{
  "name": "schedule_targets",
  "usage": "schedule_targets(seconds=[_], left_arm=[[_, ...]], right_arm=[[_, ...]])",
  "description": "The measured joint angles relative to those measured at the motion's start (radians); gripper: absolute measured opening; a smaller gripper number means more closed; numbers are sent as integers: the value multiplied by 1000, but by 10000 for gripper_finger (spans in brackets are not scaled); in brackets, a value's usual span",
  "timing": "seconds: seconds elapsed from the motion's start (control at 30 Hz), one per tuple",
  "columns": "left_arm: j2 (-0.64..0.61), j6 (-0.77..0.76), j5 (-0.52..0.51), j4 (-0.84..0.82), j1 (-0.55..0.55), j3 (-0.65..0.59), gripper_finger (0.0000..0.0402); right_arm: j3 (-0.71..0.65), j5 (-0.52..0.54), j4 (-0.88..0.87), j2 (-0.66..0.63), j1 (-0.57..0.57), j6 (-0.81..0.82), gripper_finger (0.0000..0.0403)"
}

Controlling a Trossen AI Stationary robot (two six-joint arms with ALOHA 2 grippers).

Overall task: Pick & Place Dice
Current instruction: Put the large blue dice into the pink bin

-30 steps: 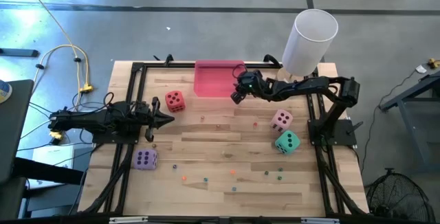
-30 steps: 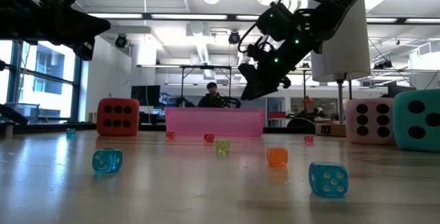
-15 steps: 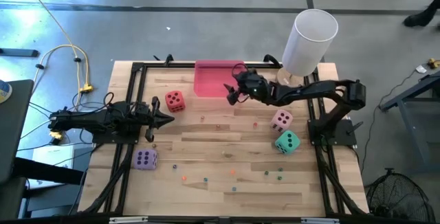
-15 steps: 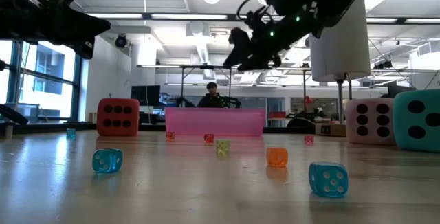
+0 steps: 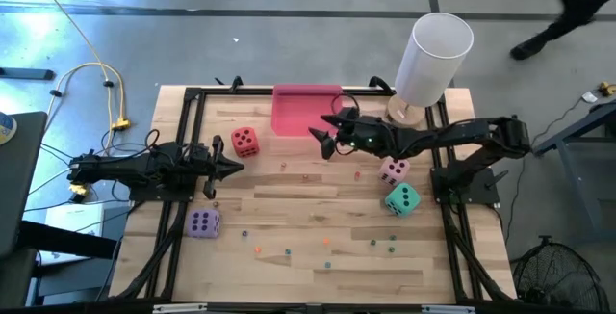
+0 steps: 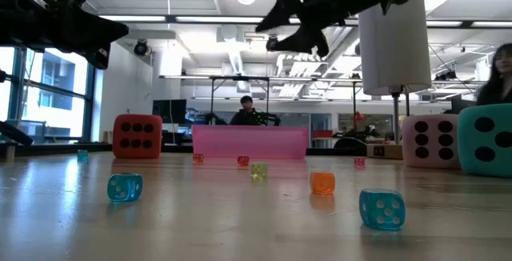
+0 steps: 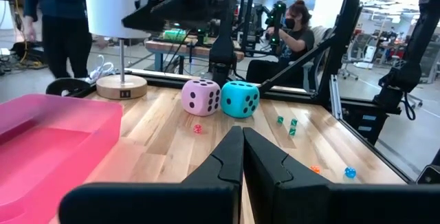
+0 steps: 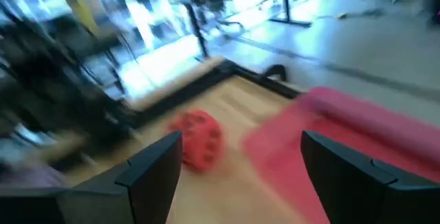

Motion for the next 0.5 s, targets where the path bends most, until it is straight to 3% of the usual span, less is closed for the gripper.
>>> schedule_targets(seconds=[0.23, 0.5], left_arm=[[0, 5, -1, 0, 0, 0, 0], [0, 5, -18, 0, 1, 0, 0]], right_arm=[[0, -190, 135, -1, 30, -50, 286], [0, -139, 171, -1, 59, -113, 286]])
